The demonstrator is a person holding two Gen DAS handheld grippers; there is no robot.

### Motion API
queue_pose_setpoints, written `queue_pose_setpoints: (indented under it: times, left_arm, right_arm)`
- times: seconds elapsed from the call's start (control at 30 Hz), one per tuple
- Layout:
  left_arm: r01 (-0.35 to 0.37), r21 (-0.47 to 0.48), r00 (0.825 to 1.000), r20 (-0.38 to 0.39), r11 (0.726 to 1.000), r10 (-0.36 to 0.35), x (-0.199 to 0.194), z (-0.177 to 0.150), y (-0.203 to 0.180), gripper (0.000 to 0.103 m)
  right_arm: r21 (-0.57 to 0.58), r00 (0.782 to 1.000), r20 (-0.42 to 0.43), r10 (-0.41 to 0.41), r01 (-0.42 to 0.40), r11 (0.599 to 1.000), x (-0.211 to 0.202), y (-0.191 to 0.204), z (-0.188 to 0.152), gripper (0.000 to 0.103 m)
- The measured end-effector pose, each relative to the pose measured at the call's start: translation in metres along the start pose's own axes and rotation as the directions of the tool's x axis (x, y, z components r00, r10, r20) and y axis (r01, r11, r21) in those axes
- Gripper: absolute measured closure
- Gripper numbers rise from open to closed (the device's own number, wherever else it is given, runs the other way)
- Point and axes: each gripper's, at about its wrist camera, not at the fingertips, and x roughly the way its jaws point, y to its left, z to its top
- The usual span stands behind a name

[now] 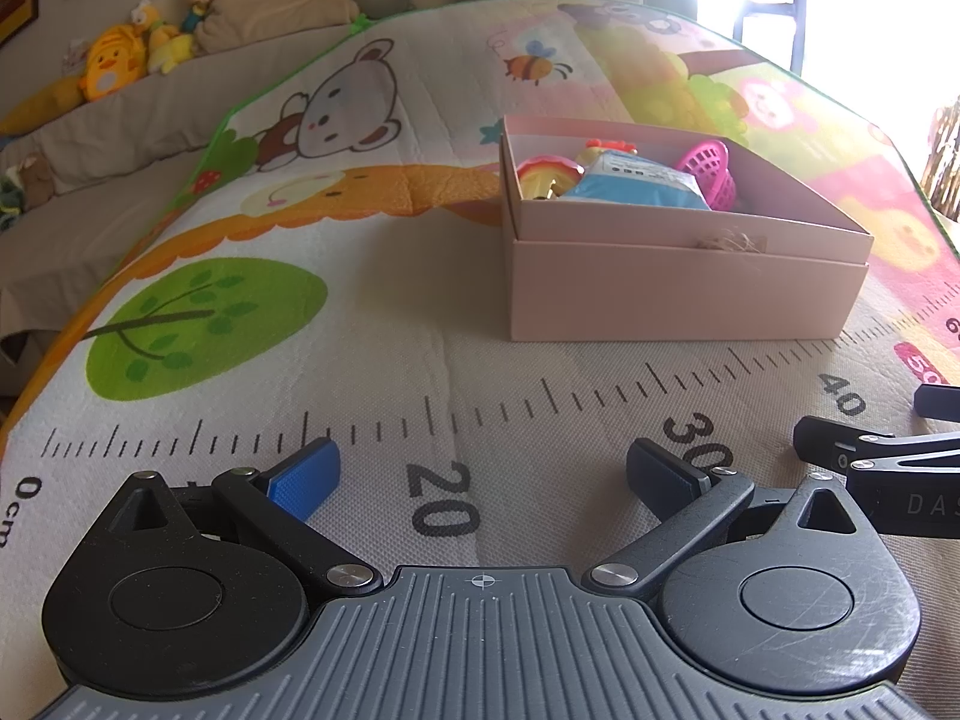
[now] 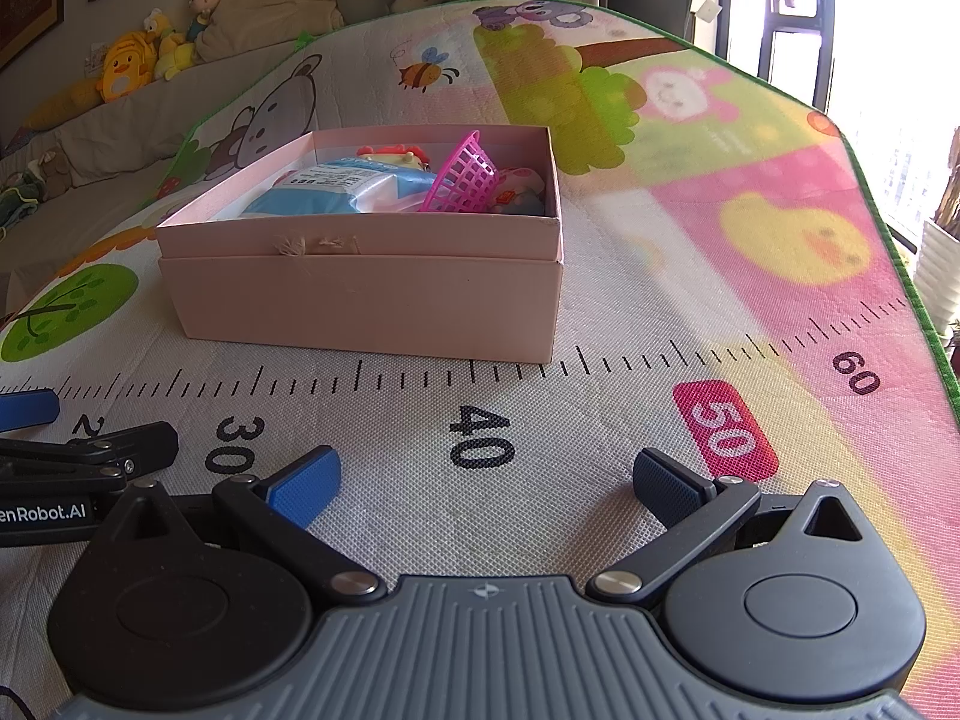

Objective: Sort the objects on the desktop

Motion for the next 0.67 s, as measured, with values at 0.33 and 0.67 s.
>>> queue_pose_setpoints:
  times: [0.33,0.67]
  left_arm:
    - [0.033,0.007,0.999,-0.028,0.999,-0.033,-0.0023,0.0008,0.0043,0.0]
    - [0.032,0.006,0.999,-0.041,0.999,-0.032,-0.0025,0.001,0.0048,0.0]
  right_arm:
    - [0.0,1.0,0.0,0.0,0.0,1.0,0.0,0.0003,-0.0002,0.0]
    - [0.0,1.0,0.0,0.0,0.0,1.0,0.0001,0.0003,-0.0002,0.0]
